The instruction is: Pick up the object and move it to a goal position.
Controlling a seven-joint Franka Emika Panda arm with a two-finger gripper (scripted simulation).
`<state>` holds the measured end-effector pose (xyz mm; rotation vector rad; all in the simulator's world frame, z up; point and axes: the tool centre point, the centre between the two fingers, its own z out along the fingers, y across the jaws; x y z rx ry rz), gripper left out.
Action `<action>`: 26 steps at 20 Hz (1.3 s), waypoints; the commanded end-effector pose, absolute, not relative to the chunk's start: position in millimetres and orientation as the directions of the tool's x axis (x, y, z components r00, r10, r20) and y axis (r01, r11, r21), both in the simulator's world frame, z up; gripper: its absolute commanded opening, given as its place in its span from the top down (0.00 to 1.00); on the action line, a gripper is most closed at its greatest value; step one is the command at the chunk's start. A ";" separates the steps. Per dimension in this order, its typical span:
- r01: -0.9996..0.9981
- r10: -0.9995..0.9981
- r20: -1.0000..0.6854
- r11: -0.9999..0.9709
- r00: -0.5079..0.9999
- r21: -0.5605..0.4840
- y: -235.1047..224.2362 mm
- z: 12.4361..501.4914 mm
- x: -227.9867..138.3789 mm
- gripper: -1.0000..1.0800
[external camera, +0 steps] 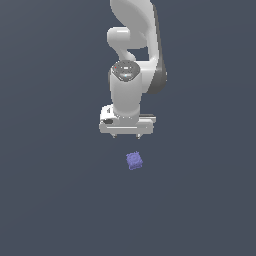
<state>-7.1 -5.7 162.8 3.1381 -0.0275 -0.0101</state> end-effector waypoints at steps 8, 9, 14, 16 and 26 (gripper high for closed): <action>0.009 0.009 -0.004 -1.000 1.000 0.017 -13.2 162.1 -6.9 0.04; 0.013 0.013 -0.004 -1.000 1.000 0.020 -14.4 162.0 -6.9 0.04; 0.017 0.017 -0.004 -1.000 1.000 0.022 -15.5 161.9 -6.9 0.04; 0.018 0.018 -0.004 -1.000 1.000 0.021 -15.2 161.5 -6.6 0.04; 0.112 0.112 -0.005 -0.994 0.994 0.019 -1.9 140.1 11.4 0.04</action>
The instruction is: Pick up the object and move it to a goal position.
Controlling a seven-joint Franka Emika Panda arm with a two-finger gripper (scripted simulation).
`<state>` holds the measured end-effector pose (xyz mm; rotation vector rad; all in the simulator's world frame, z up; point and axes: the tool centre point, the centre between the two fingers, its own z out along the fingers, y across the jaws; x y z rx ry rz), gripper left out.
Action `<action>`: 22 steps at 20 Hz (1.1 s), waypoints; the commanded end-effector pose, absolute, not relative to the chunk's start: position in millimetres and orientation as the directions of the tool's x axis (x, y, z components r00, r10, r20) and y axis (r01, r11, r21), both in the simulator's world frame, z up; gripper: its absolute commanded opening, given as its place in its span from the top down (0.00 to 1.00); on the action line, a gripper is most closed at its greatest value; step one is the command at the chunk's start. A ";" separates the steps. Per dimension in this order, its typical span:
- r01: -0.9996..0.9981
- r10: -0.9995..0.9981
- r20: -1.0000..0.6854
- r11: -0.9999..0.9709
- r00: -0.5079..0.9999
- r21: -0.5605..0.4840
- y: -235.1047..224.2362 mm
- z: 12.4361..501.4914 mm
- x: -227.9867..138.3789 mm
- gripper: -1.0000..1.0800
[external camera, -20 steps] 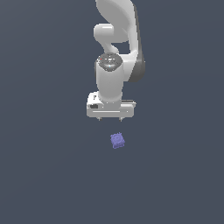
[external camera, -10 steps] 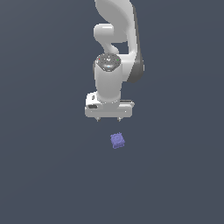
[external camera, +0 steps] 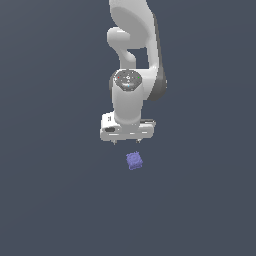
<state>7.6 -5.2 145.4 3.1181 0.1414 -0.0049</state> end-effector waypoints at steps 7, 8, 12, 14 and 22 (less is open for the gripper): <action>0.235 0.235 -0.003 -0.972 0.972 0.009 17.5 108.8 33.0 0.04; 0.248 0.248 -0.003 -0.969 0.969 0.007 19.8 105.1 35.2 0.04; 0.286 0.286 -0.001 -0.958 0.958 0.002 26.4 94.3 41.5 0.04; 0.297 0.297 0.000 -0.955 0.955 0.001 28.3 91.2 43.2 0.04; 0.299 0.299 -0.001 -0.954 0.954 0.000 28.9 83.6 43.1 0.04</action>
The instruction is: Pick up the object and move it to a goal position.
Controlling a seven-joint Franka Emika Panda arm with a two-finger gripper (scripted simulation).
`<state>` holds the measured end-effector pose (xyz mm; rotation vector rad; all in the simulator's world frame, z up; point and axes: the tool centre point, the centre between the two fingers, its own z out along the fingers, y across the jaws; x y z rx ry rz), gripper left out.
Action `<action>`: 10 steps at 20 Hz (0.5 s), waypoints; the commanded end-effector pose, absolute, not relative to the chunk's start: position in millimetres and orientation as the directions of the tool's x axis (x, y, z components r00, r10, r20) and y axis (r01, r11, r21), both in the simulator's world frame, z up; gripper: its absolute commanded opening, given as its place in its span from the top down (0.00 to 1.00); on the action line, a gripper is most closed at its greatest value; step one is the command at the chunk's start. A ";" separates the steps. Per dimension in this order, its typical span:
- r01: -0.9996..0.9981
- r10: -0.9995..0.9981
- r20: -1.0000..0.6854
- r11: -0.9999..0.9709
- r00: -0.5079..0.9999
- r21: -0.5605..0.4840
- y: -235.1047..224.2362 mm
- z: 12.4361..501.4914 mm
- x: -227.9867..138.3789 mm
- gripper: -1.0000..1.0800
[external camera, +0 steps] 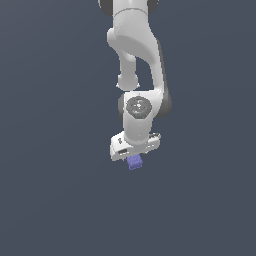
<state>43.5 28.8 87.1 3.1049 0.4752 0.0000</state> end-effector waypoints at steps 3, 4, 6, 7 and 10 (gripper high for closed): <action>0.301 0.301 -0.001 -0.954 0.954 0.000 29.1 70.3 42.9 0.04; 0.301 0.301 -0.001 -0.954 0.954 0.000 29.2 64.3 42.8 0.04; 0.302 0.302 0.000 -0.953 0.953 0.000 29.3 52.9 42.6 0.04; 0.302 0.302 0.000 -0.953 0.953 0.000 29.1 48.4 42.5 0.04; 0.303 0.303 0.000 -0.953 0.953 0.000 29.2 40.4 43.0 0.04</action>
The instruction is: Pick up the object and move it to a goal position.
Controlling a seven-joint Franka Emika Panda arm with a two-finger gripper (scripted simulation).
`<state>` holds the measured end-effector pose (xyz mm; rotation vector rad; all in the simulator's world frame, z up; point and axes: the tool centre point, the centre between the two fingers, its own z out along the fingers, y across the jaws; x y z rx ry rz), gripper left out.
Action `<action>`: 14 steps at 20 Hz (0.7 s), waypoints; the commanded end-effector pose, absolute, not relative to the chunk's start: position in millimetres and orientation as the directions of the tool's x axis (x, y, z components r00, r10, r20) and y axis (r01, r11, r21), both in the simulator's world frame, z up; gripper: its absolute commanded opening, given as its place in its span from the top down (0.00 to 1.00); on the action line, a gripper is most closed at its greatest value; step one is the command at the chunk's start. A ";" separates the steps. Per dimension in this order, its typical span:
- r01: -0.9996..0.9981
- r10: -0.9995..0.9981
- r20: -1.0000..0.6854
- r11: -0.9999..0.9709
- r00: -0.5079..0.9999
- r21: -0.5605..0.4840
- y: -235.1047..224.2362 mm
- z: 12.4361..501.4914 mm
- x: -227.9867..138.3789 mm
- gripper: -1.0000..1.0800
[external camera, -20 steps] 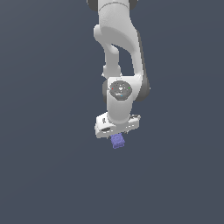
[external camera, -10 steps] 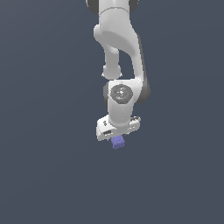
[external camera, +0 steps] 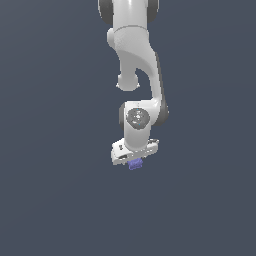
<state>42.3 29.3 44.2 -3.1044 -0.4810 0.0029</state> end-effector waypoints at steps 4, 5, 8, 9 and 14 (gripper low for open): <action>0.303 0.303 0.000 -0.953 0.953 0.000 29.2 39.3 44.0 1.00; 0.303 0.303 0.000 -0.953 0.953 0.000 29.2 39.3 44.0 1.00; 0.303 0.303 0.000 -0.953 0.953 0.000 29.2 39.3 44.0 1.00; 0.303 0.303 0.000 -0.953 0.953 0.000 29.2 39.3 44.0 1.00; 0.303 0.303 0.000 -0.953 0.953 0.000 29.2 39.5 44.0 1.00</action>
